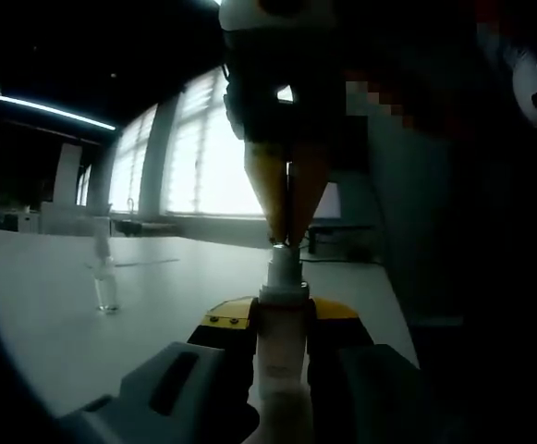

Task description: Clamp pump bottle remove cover press pump head put on cover

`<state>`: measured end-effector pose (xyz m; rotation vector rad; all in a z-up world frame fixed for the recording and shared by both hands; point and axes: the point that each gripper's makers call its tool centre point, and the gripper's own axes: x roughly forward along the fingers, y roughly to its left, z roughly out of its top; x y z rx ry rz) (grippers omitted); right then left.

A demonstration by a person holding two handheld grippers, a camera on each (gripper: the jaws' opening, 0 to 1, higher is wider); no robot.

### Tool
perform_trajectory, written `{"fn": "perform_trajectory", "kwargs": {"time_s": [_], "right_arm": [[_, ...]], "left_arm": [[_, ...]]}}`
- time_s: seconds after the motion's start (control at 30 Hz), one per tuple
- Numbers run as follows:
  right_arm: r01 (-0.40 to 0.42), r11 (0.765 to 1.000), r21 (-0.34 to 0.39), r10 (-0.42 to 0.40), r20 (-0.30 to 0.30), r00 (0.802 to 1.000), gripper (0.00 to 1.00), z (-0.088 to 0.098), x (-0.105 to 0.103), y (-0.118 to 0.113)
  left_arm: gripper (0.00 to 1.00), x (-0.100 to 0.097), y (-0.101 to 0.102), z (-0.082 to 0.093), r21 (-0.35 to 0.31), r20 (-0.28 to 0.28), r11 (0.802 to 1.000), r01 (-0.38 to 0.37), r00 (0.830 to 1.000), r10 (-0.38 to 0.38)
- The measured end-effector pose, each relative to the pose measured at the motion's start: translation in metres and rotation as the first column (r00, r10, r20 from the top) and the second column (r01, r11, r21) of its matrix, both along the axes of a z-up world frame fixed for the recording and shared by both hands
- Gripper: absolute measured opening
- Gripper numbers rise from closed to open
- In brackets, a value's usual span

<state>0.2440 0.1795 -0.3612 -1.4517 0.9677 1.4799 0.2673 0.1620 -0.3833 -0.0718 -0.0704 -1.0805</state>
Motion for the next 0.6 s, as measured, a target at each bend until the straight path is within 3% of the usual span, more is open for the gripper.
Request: {"fn": "perform_trajectory", "kwargs": {"time_s": [0.6], "right_arm": [[0.003,0.999,0.042,-0.002,-0.019,1.000,0.00,0.0054,0.0000,0.0004]], "left_arm": [[0.12,-0.0001,-0.0007,-0.0002,0.001,0.002,1.000,0.004,1.000,-0.004]]}}
